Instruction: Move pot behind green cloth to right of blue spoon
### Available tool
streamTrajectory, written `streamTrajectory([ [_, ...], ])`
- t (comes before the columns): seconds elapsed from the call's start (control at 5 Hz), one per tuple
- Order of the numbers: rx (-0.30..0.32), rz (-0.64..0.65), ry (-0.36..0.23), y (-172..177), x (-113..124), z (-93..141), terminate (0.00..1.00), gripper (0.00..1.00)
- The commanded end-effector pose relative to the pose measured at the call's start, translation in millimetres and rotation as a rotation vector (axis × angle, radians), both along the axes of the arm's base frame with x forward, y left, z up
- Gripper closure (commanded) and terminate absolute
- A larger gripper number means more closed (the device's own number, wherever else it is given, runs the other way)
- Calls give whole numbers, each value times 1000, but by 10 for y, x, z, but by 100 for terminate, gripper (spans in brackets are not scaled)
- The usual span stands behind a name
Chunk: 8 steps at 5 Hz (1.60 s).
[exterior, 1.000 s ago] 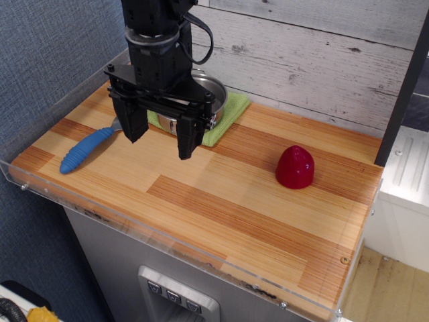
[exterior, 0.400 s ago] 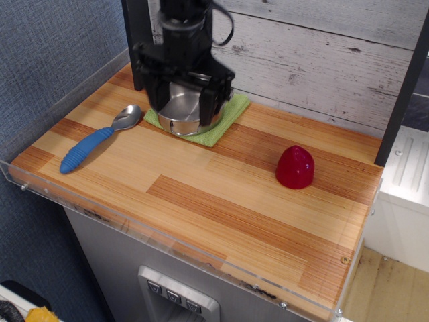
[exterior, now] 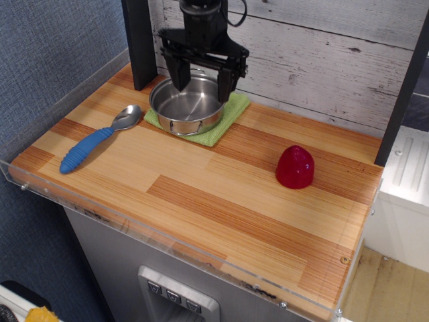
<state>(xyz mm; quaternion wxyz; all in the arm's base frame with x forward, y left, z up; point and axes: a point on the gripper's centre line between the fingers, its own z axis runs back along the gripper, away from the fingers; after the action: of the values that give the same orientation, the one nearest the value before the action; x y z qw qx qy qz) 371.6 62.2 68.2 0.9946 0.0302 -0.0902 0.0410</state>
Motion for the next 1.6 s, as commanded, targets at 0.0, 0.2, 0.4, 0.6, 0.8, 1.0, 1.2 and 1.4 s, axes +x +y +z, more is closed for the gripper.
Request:
streamTrajectory([
  [0.0,-41,-7,2,50,194,-91,0,0],
  [0.2,-66,0,7,34,147,-164,0,0],
  [0.4,-64,0,14,0,122,-207,0,100],
  [0.6,-65,-11,19,-9,111,-231,0,100],
  [0.8,-62,-11,19,-8,113,-209,0,100],
  [1.0,-70,-4,18,8,105,-222,0,100],
  [1.2,-53,6,-22,51,94,-42,0,100],
  [1.4,-60,50,-109,119,54,413,0,100],
])
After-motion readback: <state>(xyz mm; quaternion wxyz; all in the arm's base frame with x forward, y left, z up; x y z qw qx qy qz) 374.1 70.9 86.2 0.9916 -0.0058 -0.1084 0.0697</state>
